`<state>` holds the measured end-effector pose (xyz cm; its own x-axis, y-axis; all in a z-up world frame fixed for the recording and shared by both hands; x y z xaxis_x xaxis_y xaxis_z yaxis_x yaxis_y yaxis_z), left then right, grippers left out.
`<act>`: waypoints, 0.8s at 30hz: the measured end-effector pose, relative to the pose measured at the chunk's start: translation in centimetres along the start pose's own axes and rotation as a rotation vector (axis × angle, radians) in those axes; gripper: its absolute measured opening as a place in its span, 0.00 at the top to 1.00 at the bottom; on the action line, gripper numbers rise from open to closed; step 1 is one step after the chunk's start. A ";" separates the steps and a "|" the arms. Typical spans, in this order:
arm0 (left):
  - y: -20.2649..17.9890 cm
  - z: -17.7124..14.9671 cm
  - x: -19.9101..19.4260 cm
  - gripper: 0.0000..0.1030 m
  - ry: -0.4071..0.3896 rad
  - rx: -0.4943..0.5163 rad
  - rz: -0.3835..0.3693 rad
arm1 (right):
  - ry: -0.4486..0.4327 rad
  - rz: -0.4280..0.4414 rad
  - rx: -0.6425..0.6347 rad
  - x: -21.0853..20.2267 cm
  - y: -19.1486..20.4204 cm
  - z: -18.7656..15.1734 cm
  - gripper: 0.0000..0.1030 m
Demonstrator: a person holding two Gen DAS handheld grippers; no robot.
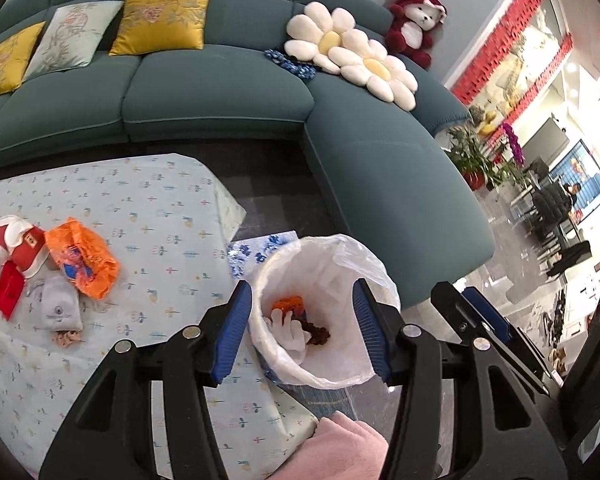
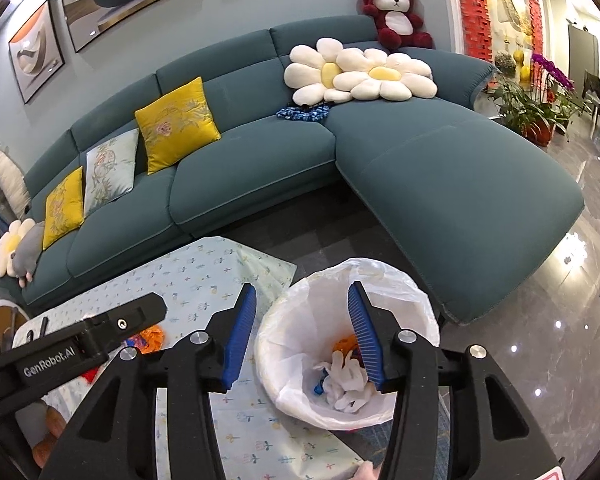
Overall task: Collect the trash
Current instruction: 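Open both tools over the bin to drop the sock and scrunchie, then move both open tools back over the remaining trash on the table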
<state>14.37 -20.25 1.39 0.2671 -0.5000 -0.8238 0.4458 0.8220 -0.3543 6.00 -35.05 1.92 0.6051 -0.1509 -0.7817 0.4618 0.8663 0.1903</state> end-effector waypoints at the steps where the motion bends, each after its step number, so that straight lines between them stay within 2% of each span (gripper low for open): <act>1: 0.4 0.0 -0.2 0.51 -0.004 -0.007 0.001 | 0.002 0.001 -0.006 0.0 0.4 -0.1 0.54; 10: 6.2 -0.3 -2.7 0.51 -0.045 -0.096 0.023 | 0.018 0.032 -0.084 0.0 5.7 -0.9 0.54; 14: 8.8 -0.4 -4.0 0.47 -0.067 -0.130 0.043 | 0.022 0.047 -0.121 0.0 8.3 -1.4 0.49; 20: 13.2 -0.9 -5.6 0.46 -0.086 -0.184 0.060 | 0.044 0.072 -0.173 0.4 12.2 -2.4 0.48; 24: 16.4 -1.8 -6.4 0.46 -0.094 -0.209 0.095 | 0.066 0.092 -0.209 0.8 15.1 -3.4 0.48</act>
<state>18.43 -3.09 0.04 0.3819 -0.4328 -0.8166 0.2315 0.9002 -0.3689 11.23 -20.49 2.11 0.5913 -0.0414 -0.8054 0.2583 0.9558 0.1406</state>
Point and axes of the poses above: each gripper's, at about its wrist camera, not at the fingertips, and x roughly the way its jaws point, y to its left, z to its top, the point moved 3 cm from there along x, roughly the way its jaws point, and after that the axes turned 7 degrees about y, right-handed, at the moved point
